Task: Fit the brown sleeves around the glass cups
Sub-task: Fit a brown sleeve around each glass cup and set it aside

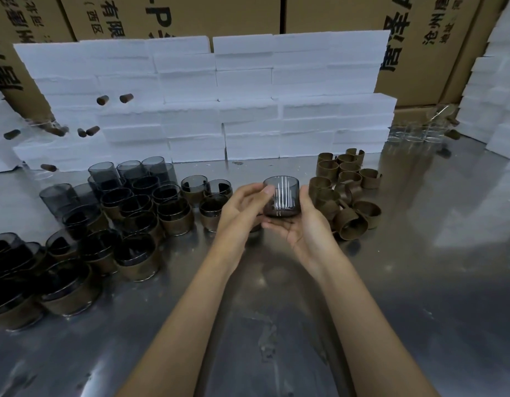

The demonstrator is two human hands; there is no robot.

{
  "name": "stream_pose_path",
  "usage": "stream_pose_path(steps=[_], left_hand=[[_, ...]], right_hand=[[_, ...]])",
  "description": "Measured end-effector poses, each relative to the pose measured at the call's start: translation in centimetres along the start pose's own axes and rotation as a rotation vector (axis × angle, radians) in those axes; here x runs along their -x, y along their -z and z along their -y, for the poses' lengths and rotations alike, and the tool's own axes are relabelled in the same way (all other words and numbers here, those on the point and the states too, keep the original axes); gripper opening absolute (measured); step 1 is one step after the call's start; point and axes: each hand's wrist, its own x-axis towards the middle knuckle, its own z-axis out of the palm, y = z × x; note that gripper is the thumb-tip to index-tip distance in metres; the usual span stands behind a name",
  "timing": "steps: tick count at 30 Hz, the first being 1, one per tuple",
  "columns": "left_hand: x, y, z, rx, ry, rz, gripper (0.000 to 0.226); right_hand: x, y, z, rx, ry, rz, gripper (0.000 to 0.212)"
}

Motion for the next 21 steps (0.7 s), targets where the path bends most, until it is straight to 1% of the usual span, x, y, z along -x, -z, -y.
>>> stream_pose_path(steps=[2,4,6,8,9,12,13,15,16,18,21], left_hand=[[-0.4,0.4,0.0,0.004,0.005,0.015,0.052],[-0.5,1.0,-0.2,0.059,0.014,0.065,0.050],[-0.5,1.4,-0.3,0.096,0.037,0.134,0.046],[-0.6,1.3,-0.2,0.098,0.061,0.160,0.045],[-0.6,1.1,-0.2,0.088,0.063,0.162,0.044],[-0.6,0.5,0.1,0.060,0.049,0.162,0.039],[-0.6,0.4,0.1,0.064,0.052,0.168,0.035],[-0.4,0.2,0.1,0.053,0.056,0.154,0.024],[-0.4,0.2,0.2,0.036,0.050,0.124,0.023],[-0.4,0.0,0.5,-0.007,0.041,0.049,0.023],[-0.1,0.0,1.0,-0.086,0.023,-0.029,0.024]], right_hand=[[-0.1,-0.1,-0.2,0.012,0.028,0.024,0.046],[-0.1,-0.3,-0.4,0.043,0.045,0.027,0.044],[0.1,-0.4,-0.5,0.093,0.051,0.018,0.054],[0.3,-0.4,-0.6,0.158,0.046,0.013,0.065],[0.3,-0.2,-0.6,0.183,0.045,0.007,0.064],[0.3,0.0,-0.7,0.173,0.038,-0.006,0.033],[0.3,0.1,-0.7,0.170,0.037,-0.011,0.031],[0.1,0.0,-0.7,0.168,0.038,-0.007,0.037],[0.1,-0.1,-0.7,0.170,0.041,-0.007,0.041],[-0.1,0.0,-0.9,0.221,0.053,-0.039,0.050],[-0.5,0.4,-1.4,0.388,0.084,-0.104,0.060]])
